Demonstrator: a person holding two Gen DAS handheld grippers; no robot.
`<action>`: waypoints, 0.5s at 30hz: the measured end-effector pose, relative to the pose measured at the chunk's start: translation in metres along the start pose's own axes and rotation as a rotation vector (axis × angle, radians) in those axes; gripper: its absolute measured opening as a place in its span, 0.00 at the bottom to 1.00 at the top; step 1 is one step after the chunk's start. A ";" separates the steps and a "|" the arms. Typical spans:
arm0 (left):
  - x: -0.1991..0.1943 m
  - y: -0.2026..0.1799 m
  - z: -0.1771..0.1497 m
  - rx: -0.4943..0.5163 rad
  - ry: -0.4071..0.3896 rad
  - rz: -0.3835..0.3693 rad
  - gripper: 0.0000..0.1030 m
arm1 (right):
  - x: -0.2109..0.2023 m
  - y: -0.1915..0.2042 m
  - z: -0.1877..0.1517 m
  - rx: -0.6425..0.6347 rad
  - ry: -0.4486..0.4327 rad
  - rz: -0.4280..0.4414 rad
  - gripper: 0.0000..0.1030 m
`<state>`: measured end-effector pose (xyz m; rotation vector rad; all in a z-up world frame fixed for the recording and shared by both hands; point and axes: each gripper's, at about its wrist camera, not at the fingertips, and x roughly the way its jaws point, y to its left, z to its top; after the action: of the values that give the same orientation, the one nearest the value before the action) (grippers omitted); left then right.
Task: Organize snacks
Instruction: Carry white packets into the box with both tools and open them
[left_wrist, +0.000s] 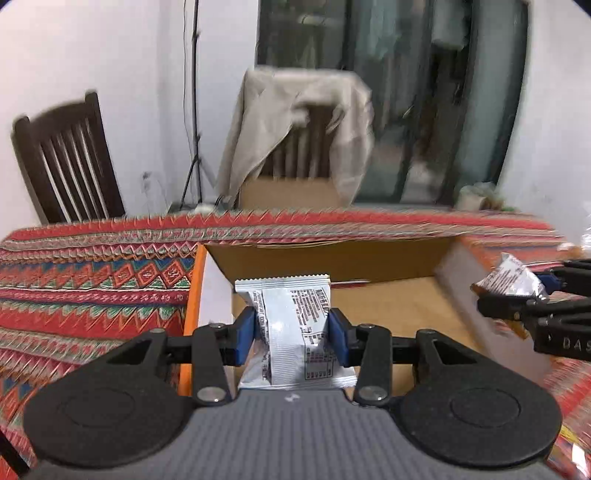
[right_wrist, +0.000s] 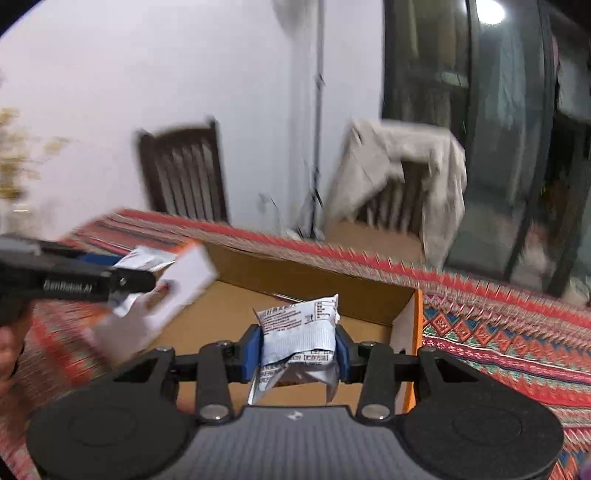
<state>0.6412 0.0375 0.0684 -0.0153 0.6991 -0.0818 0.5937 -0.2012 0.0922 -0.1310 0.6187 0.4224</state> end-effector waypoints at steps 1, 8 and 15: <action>0.021 0.002 0.007 0.006 0.026 0.018 0.42 | 0.028 -0.006 0.010 0.019 0.042 -0.022 0.39; 0.071 0.014 0.016 0.023 0.098 0.045 0.72 | 0.137 -0.025 0.029 0.019 0.167 -0.210 0.63; 0.034 0.016 0.022 0.019 0.044 0.064 0.78 | 0.124 -0.025 0.033 -0.009 0.121 -0.249 0.70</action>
<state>0.6821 0.0507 0.0626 0.0272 0.7426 -0.0271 0.7129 -0.1732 0.0463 -0.2407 0.7103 0.1772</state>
